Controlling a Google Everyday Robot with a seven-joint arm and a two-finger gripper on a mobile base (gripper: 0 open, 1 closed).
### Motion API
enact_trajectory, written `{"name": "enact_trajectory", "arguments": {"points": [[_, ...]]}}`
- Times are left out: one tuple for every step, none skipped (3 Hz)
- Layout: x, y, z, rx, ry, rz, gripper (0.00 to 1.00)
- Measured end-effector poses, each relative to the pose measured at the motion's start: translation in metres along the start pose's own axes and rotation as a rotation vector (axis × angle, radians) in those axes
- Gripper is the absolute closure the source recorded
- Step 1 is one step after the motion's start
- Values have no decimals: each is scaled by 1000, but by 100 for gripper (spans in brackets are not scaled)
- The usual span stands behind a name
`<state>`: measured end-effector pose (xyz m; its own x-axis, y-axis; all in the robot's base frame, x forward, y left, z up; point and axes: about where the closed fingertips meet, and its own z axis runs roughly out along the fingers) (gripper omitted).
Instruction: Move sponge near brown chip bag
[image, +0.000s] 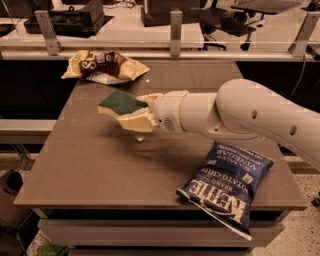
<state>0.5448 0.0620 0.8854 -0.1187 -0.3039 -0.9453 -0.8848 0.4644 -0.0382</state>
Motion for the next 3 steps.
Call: {"name": "enact_trajectory", "arguments": {"points": [[-10,-48,-11,146,34,24,100],[-34,-74,-14,207,93,-15,100],[-42,-106,-6,229,172,-28,100]]}}
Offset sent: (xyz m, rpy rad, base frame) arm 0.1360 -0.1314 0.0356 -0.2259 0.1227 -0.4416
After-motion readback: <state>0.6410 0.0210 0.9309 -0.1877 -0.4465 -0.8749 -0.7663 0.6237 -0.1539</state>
